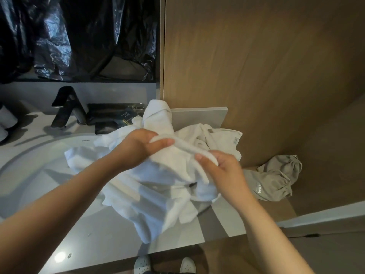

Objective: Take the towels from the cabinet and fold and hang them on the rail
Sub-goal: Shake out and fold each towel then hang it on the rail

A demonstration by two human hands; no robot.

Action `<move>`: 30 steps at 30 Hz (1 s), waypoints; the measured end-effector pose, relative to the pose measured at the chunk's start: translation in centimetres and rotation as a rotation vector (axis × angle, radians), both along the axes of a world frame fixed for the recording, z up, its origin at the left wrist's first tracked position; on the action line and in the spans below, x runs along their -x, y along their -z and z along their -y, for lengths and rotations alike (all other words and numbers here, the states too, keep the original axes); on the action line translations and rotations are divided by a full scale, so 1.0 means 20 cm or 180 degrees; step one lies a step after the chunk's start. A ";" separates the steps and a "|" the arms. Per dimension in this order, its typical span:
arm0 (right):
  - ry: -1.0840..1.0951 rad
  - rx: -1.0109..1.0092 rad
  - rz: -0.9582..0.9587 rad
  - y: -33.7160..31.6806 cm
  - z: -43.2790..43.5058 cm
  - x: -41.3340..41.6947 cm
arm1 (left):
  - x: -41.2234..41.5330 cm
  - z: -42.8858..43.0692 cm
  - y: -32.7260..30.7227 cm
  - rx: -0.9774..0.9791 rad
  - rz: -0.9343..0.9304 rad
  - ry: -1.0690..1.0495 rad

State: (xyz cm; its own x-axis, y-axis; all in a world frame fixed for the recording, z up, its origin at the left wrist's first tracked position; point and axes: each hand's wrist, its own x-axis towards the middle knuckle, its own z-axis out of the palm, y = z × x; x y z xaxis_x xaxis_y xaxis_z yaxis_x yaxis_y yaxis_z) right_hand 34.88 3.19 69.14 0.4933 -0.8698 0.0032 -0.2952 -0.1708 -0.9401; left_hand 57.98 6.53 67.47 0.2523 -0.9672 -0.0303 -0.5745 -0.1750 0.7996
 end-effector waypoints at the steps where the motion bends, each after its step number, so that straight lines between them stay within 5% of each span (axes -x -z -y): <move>1: -0.0002 0.0112 0.0100 -0.07 0.04 -0.01 | 0.00 0.02 -0.05 0.0058 0.0011 -0.0061; 13: 0.0189 0.1500 0.0655 -0.74 0.33 -0.14 | 0.04 0.23 -0.69 0.1498 -0.0063 -0.0685; 20: 0.0615 0.0579 -0.0676 -0.26 0.31 0.03 | 0.08 0.12 -0.24 0.0494 0.0595 -0.0522; 27: 0.0119 -0.0187 -0.1125 0.22 0.06 0.22 | 0.08 -0.22 0.04 0.0310 0.0249 -0.0548; 30: 0.0000 -0.0274 -0.1243 0.34 0.04 0.21 | 0.07 -0.39 0.09 0.0097 0.1100 -0.0676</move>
State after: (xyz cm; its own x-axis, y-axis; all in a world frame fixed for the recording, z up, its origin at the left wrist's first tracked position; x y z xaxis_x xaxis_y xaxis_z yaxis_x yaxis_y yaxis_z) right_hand 30.76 2.43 62.34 0.4431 -0.8587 -0.2576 -0.6331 -0.0962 -0.7681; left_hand 56.55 14.36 65.65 0.4370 -0.8915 0.1191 -0.7638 -0.2979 0.5725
